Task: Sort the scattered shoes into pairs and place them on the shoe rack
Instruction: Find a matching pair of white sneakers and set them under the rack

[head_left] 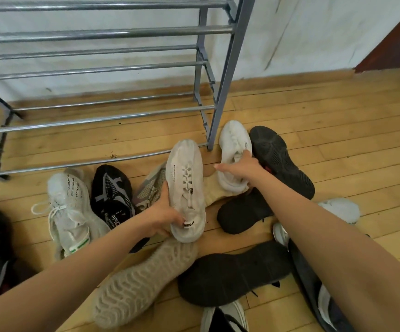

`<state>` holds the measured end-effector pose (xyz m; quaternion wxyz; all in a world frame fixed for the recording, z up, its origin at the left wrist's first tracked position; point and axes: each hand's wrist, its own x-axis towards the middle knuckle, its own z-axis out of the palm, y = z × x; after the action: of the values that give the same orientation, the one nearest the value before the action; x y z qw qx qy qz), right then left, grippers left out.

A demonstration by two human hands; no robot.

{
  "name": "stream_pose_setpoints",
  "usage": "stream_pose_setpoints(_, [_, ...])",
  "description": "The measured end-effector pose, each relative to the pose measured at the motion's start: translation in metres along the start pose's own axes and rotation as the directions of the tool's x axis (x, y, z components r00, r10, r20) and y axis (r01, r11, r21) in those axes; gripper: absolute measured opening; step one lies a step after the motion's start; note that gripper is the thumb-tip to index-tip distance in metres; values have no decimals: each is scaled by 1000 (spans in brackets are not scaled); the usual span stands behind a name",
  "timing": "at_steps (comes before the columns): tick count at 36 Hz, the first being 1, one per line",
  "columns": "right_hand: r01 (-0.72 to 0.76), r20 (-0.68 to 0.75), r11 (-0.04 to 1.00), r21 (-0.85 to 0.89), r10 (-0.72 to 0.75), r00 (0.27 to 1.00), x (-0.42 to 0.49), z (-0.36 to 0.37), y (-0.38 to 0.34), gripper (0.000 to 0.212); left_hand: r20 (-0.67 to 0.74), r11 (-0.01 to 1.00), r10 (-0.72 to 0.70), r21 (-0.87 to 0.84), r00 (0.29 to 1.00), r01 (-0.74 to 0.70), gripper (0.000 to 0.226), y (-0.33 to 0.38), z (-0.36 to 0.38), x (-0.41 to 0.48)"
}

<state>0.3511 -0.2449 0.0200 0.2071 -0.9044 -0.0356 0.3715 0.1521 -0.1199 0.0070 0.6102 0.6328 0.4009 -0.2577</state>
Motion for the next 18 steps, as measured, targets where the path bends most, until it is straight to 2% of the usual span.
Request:
stream_pose_setpoints(3, [10,-26,999,-52,-11,1000,0,2,2,104,22,998,47,-33,999,-47,130,-2,-3,-2])
stream_pose_setpoints(7, [31,-40,1000,-1,-31,999,-4,0,7,93,-32,984,112,-138,993,-116,109,-7,-6,-7])
stream_pose_setpoints(11, [59,-51,997,43,-56,997,-24,-4,21,91,-65,955,167,-238,984,-177,91,-7,-5,-20])
stream_pose_setpoints(15, [99,6,995,-14,-99,995,-52,-11,39,88,-103,940,203,-258,974,-224,75,-1,-13,-36])
stream_pose_setpoints(18, [100,85,994,-49,-95,992,-75,-18,43,86,-122,932,188,-292,975,-216,70,2,-23,-43])
